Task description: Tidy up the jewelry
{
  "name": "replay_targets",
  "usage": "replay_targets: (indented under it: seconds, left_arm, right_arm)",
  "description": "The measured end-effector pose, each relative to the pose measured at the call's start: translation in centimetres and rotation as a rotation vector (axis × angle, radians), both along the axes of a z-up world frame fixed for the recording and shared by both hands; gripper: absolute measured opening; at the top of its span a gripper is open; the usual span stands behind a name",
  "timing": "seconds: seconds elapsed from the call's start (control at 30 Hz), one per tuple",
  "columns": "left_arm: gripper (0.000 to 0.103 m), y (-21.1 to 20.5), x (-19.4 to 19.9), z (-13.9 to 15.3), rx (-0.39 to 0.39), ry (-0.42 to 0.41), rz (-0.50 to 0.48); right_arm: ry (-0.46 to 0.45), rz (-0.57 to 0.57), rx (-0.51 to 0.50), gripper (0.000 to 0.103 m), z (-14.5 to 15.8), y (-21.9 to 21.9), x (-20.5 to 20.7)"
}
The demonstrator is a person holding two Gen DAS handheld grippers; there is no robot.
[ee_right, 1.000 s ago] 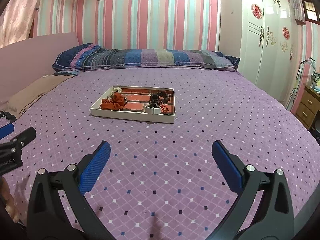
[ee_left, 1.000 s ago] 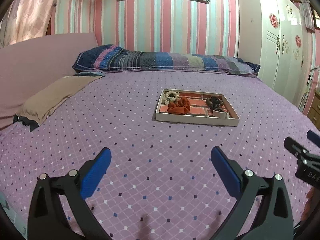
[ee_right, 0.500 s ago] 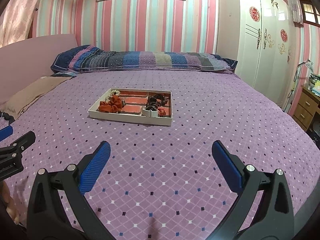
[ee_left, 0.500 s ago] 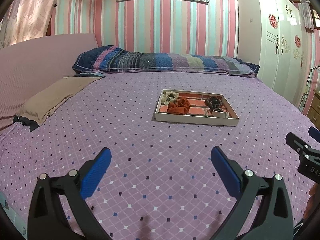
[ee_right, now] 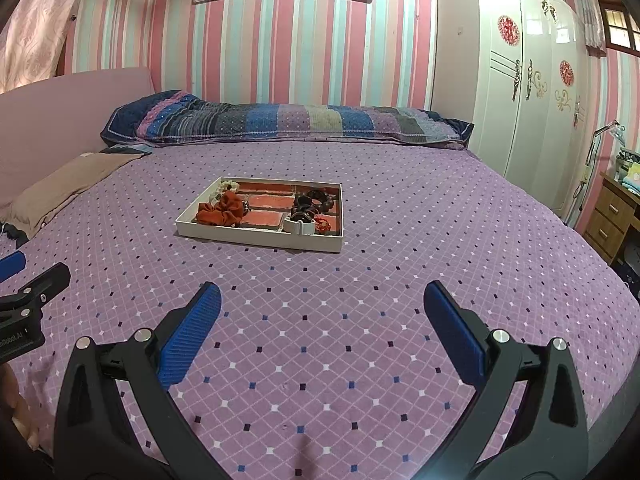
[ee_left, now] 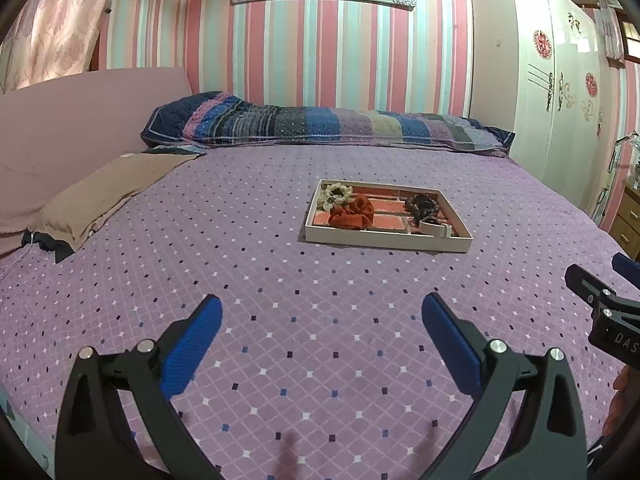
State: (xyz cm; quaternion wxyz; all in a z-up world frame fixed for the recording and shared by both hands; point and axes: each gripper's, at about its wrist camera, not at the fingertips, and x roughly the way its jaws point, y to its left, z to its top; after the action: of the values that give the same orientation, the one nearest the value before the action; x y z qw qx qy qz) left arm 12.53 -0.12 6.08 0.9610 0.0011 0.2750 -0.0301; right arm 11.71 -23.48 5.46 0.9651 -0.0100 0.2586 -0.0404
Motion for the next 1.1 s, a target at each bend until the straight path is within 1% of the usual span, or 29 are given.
replay_targets:
  seconds: [0.6,1.1]
  left_arm:
    - [0.098,-0.19,-0.35,0.16,0.025,-0.020,0.004]
    - [0.098,-0.15,-0.17,0.24,0.031,-0.018,0.006]
  right_arm:
    - [0.000,-0.010,0.000,0.099,0.01,-0.12,0.01]
    - [-0.004,-0.012,-0.003,0.099,-0.02,-0.17,-0.01]
